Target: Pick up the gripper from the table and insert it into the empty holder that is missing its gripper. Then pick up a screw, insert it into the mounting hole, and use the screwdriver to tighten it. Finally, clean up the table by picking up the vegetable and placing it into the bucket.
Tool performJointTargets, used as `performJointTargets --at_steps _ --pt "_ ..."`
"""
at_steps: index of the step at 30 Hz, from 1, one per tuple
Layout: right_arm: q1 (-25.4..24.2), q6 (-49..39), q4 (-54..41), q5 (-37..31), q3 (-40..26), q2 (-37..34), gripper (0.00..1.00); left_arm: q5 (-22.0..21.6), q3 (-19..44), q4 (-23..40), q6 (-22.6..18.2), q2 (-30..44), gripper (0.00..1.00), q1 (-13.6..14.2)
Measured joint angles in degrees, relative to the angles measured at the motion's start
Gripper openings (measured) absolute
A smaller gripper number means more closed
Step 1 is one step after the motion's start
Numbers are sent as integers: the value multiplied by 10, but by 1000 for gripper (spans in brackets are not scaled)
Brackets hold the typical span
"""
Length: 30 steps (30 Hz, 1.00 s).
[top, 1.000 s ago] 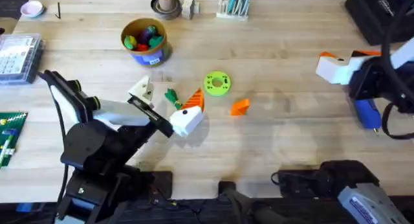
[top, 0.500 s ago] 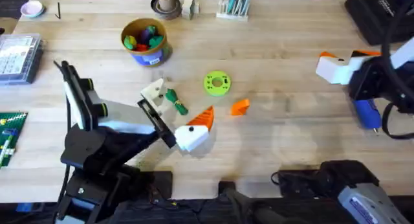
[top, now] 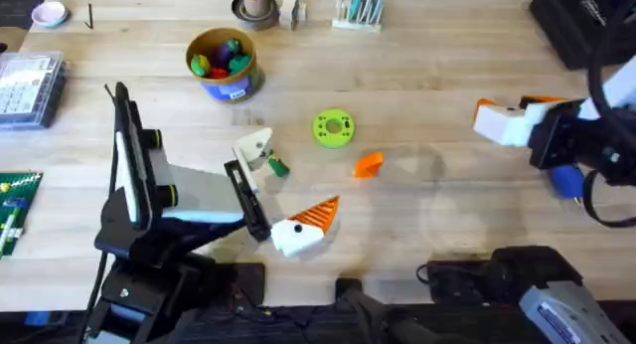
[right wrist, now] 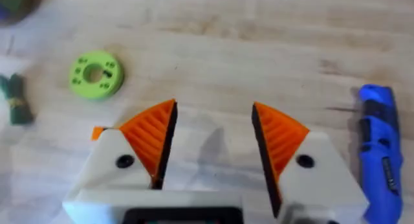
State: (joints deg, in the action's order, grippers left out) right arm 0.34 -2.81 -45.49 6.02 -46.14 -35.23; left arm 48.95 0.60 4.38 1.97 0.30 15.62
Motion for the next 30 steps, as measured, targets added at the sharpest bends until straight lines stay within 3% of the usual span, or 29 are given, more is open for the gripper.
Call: performJointTargets --at_steps 6,12,22,30 --pt "37 -8 -98 27 -68 -55 735 8 0 1 -6 0 993 0" --pt "126 -57 -162 34 -141 -148 736 9 0 1 -7 0 993 0" --pt "289 -212 -162 35 -145 -240 736 10 0 1 -7 0 993 0" --pt "338 -305 -161 35 -145 -293 738 10 0 1 -7 0 993 0"
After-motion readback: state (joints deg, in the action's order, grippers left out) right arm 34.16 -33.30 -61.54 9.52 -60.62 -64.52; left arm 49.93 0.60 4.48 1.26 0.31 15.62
